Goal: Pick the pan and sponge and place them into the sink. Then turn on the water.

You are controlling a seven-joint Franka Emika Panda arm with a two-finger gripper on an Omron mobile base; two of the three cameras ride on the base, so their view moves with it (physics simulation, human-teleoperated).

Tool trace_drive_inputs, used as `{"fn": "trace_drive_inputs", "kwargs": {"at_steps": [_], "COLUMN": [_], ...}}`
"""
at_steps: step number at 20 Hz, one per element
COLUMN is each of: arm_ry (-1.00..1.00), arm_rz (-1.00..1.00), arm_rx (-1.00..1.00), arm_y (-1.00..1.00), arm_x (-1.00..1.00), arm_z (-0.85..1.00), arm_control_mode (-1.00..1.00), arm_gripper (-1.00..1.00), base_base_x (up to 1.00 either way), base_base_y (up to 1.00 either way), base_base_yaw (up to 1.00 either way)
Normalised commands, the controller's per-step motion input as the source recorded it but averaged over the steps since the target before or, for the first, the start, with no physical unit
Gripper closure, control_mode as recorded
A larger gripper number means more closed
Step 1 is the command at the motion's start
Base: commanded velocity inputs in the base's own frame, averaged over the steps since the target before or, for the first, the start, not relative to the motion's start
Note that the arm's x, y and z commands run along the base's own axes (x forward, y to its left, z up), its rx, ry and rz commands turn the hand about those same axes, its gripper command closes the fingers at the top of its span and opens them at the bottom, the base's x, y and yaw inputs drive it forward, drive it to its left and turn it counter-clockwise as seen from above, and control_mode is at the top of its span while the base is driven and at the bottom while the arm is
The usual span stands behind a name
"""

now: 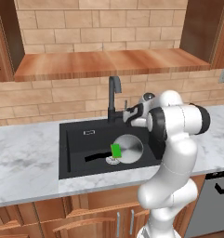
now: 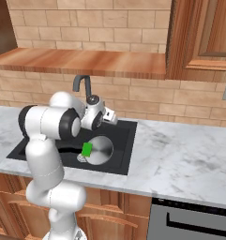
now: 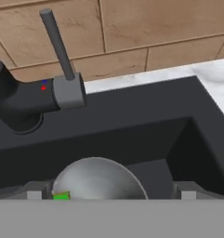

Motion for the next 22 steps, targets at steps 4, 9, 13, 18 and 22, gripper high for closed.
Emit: {"fn": "trace_drive_inputs", "kwargs": {"at_steps": [4, 9, 13, 18, 22], "arm_ry": [0.00, 0.00, 0.00, 0.00, 0.00], "arm_rz": [0.00, 0.00, 0.00, 0.00, 0.00], "arm_rx": [0.00, 0.00, 0.00, 0.01, 0.01], "arm_y": [0.00, 0.00, 0.00, 0.06, 0.17], "arm_x": [0.34, 0.24, 0.19, 0.14, 0.16], "arm_z": [0.04, 0.07, 0.07, 0.02, 0.00], "arm_control_mode": [-1.00, -1.00, -1.00, -1.00, -1.00], "arm_gripper": [-1.00, -1.00, -1.00, -1.00, -1.00], "base_base_x": [0.00, 0.00, 0.00, 0.00, 0.00], "base_base_y": [0.00, 0.00, 0.00, 0.00, 0.00], "base_base_yaw": [0.00, 0.00, 0.00, 0.00, 0.00]}}
